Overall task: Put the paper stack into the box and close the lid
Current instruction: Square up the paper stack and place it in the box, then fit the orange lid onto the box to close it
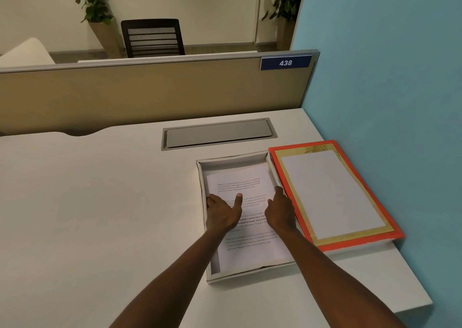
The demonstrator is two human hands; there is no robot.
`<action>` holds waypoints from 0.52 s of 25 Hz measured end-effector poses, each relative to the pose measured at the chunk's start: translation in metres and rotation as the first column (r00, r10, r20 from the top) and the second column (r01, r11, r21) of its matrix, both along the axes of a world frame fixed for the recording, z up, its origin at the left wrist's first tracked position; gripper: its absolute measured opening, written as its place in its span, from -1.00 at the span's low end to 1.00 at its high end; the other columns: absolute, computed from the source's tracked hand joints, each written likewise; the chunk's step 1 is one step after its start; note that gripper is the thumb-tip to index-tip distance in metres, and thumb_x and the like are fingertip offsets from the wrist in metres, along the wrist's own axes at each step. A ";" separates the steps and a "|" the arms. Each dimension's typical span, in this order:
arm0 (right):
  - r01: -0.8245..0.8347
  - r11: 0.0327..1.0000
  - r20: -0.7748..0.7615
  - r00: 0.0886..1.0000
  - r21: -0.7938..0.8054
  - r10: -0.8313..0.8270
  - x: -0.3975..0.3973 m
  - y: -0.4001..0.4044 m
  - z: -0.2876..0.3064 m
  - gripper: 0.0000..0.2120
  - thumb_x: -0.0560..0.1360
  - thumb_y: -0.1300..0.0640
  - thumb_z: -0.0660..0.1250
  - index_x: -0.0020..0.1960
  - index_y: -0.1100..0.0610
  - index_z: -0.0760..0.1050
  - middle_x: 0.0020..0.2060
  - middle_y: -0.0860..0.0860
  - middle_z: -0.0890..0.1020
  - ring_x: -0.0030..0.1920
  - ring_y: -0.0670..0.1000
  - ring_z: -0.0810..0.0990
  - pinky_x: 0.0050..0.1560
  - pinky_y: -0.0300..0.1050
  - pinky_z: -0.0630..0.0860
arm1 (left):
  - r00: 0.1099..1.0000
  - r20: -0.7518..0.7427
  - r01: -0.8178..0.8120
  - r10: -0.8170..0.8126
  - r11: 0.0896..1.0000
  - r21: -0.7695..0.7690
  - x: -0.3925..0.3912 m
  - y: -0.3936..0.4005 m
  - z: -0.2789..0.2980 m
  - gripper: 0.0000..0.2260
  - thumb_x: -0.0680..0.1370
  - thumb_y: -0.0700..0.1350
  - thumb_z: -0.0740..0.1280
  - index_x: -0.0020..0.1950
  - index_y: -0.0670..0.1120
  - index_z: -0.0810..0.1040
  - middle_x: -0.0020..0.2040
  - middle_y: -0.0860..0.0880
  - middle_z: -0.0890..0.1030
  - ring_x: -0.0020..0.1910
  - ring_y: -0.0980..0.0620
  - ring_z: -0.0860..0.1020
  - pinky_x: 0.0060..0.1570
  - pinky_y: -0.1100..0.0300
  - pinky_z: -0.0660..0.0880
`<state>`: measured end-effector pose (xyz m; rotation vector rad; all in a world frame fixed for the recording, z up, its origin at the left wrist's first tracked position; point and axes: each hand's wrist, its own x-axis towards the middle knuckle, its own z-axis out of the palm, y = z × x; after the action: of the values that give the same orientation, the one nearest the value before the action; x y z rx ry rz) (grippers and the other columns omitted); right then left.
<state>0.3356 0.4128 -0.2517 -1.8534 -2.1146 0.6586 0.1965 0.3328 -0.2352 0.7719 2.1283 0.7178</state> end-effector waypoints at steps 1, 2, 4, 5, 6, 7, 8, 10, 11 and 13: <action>-0.011 1.000 0.006 1.000 0.011 0.010 0.001 -0.002 -0.001 -0.58 0.59 0.16 0.30 0.42 0.20 0.34 0.27 0.16 0.60 0.25 0.18 0.62 0.19 -0.01 0.58 | 1.000 -0.012 0.017 -0.017 0.999 -0.029 -0.001 0.001 0.000 -0.03 0.56 0.40 0.15 0.66 -0.22 -0.16 0.70 -0.20 -0.02 0.67 -0.23 0.06 0.59 -0.18 0.20; -0.023 1.000 0.012 1.000 0.017 0.023 0.002 -0.003 -0.003 -0.61 0.60 0.13 0.28 0.40 0.20 0.37 0.28 0.15 0.60 0.26 0.17 0.61 0.20 -0.03 0.56 | 0.999 -0.025 0.037 -0.038 0.998 -0.046 0.000 0.002 0.002 -0.04 0.56 0.38 0.16 0.66 -0.22 -0.16 0.70 -0.21 -0.03 0.67 -0.24 0.04 0.60 -0.18 0.18; -0.039 0.999 0.011 0.999 0.031 0.039 0.002 -0.005 -0.002 -0.62 0.62 0.11 0.25 0.40 0.20 0.39 0.31 0.14 0.58 0.31 0.15 0.57 0.26 -0.05 0.52 | 0.991 -0.095 0.085 -0.090 0.995 -0.051 0.005 0.001 0.007 -0.04 0.57 0.35 0.18 0.66 -0.23 -0.20 0.69 -0.24 -0.13 0.68 -0.25 -0.08 0.64 -0.14 0.06; -0.036 0.998 0.004 0.999 0.049 0.036 0.001 -0.006 -0.002 -0.59 0.63 0.10 0.24 0.43 0.21 0.37 0.35 0.14 0.56 0.34 0.15 0.55 0.29 -0.04 0.50 | 0.982 -0.145 0.115 -0.121 0.992 -0.050 0.010 0.000 0.010 -0.04 0.58 0.33 0.20 0.66 -0.24 -0.23 0.68 -0.25 -0.20 0.68 -0.24 -0.15 0.64 -0.12 -0.02; -0.031 0.997 0.000 1.000 0.077 0.031 0.000 -0.007 -0.003 -0.56 0.62 0.09 0.24 0.46 0.20 0.34 0.38 0.14 0.52 0.38 0.16 0.52 0.32 -0.02 0.48 | 0.970 -0.192 0.144 -0.151 0.988 -0.046 0.013 0.000 0.010 -0.03 0.58 0.30 0.22 0.65 -0.25 -0.25 0.67 -0.25 -0.26 0.67 -0.24 -0.22 0.63 -0.10 -0.08; -0.033 0.993 0.017 0.999 0.110 0.032 -0.001 -0.010 -0.005 -0.53 0.62 0.07 0.26 0.48 0.19 0.33 0.42 0.15 0.48 0.41 0.18 0.48 0.34 0.01 0.46 | 0.956 -0.229 0.179 -0.186 0.983 -0.048 0.016 -0.001 0.008 -0.02 0.58 0.28 0.25 0.65 -0.25 -0.27 0.66 -0.24 -0.31 0.66 -0.24 -0.27 0.63 -0.09 -0.13; -0.051 0.987 0.064 0.997 0.154 0.041 -0.002 -0.013 -0.007 -0.50 0.60 0.05 0.28 0.50 0.18 0.33 0.45 0.14 0.45 0.44 0.19 0.45 0.36 0.03 0.43 | 0.939 -0.259 0.219 -0.228 0.974 -0.063 0.017 0.000 0.006 -0.02 0.58 0.26 0.26 0.65 -0.23 -0.29 0.65 -0.24 -0.33 0.65 -0.24 -0.30 0.62 -0.09 -0.16; -0.133 0.963 0.185 0.979 0.237 0.089 -0.002 -0.018 -0.013 -0.47 0.56 0.01 0.33 0.48 0.14 0.37 0.46 0.13 0.44 0.47 0.18 0.40 0.40 0.03 0.38 | 0.899 -0.295 0.299 -0.322 0.947 -0.120 0.017 -0.001 -0.001 -0.03 0.58 0.25 0.26 0.65 -0.21 -0.29 0.66 -0.22 -0.34 0.65 -0.24 -0.33 0.61 -0.10 -0.20; -0.176 0.948 0.212 0.970 0.264 0.121 -0.002 -0.019 -0.016 -0.48 0.55 0.00 0.35 0.46 0.15 0.41 0.44 0.13 0.46 0.47 0.17 0.41 0.40 0.03 0.37 | 0.887 -0.294 0.327 -0.357 0.933 -0.146 0.014 -0.002 -0.004 -0.05 0.59 0.24 0.25 0.65 -0.20 -0.28 0.66 -0.21 -0.33 0.64 -0.24 -0.33 0.61 -0.10 -0.21; -0.262 0.934 0.225 0.952 0.244 0.208 0.002 -0.022 -0.019 -0.52 0.58 0.02 0.31 0.45 0.16 0.42 0.43 0.13 0.47 0.48 0.15 0.39 0.43 0.02 0.34 | 0.878 -0.266 0.362 -0.398 0.916 -0.176 0.011 -0.004 -0.009 -0.06 0.60 0.23 0.25 0.66 -0.20 -0.27 0.67 -0.22 -0.31 0.65 -0.25 -0.32 0.61 -0.11 -0.21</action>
<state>0.3372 0.3911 -0.2707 -1.5860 -2.4372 0.2194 0.2076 0.3287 -0.2444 1.2522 2.1593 0.2699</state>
